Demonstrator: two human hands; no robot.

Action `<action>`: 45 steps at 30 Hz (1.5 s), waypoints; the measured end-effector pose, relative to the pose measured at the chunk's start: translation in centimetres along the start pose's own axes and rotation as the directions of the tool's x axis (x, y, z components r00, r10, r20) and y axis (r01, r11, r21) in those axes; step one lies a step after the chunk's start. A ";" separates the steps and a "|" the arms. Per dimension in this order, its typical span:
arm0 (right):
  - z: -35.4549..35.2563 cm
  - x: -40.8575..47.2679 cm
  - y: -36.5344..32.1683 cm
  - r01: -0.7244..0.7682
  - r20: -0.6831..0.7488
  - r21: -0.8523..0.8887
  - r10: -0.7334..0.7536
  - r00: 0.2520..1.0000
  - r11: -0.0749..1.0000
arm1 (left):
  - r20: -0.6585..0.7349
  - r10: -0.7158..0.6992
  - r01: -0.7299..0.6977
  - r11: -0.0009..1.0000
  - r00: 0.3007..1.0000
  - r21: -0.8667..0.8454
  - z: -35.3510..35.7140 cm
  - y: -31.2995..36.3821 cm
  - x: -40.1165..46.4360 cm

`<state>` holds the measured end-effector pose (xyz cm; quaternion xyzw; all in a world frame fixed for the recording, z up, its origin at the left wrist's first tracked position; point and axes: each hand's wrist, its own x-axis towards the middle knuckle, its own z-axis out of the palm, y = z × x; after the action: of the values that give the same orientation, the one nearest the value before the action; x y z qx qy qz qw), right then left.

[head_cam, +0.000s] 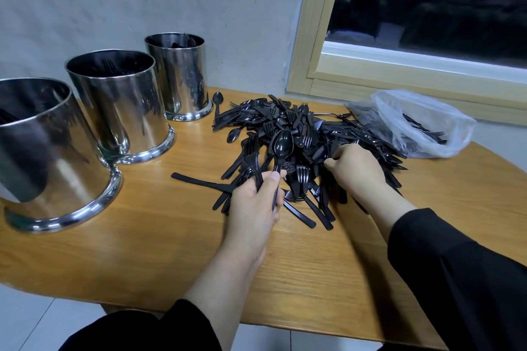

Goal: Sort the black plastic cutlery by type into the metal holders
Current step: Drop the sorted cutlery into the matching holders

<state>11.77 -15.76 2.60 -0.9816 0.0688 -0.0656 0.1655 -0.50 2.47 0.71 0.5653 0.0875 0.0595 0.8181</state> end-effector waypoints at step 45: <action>-1.3 -6.5 4.9 0.101 -0.239 0.228 -0.045 0.970 0.968 | 0.009 0.068 -0.069 0.996 0.998 0.064 0.1 -0.5 0.3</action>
<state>4.65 -19.70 1.52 -0.9421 0.0428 -0.1938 0.2703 -0.19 2.25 0.25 0.5940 0.0673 0.0827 0.7973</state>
